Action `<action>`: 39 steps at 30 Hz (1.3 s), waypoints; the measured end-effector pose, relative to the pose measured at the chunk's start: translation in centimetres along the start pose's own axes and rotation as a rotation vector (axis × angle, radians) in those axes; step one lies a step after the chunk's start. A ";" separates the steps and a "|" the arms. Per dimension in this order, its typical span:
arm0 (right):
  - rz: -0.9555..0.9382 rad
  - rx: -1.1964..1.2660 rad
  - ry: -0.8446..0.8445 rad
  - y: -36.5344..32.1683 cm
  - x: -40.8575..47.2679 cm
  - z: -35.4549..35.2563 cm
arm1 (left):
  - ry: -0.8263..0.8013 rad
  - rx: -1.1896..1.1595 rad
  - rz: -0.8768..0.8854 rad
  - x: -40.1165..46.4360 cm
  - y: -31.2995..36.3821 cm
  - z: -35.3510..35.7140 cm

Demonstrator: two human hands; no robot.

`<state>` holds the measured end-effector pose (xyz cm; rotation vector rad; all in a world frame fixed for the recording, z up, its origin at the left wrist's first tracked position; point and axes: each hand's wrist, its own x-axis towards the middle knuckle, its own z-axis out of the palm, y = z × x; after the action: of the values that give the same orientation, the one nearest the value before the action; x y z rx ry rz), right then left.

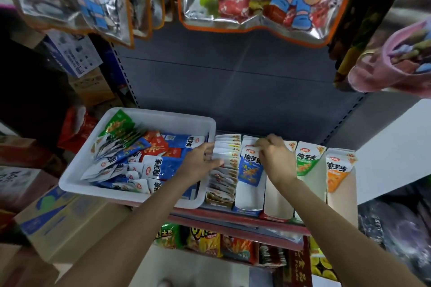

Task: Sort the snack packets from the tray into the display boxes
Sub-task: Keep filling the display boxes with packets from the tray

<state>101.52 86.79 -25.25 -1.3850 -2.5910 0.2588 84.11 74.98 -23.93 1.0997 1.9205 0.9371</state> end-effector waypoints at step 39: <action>-0.569 -0.474 -0.563 -22.8 0.6 6.7 | 0.118 0.665 0.034 -3.5 -13.1 -14.6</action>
<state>81.25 74.40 -26.12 -0.6555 -3.5544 -0.0791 68.16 63.52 -27.34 1.4688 2.3972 0.3749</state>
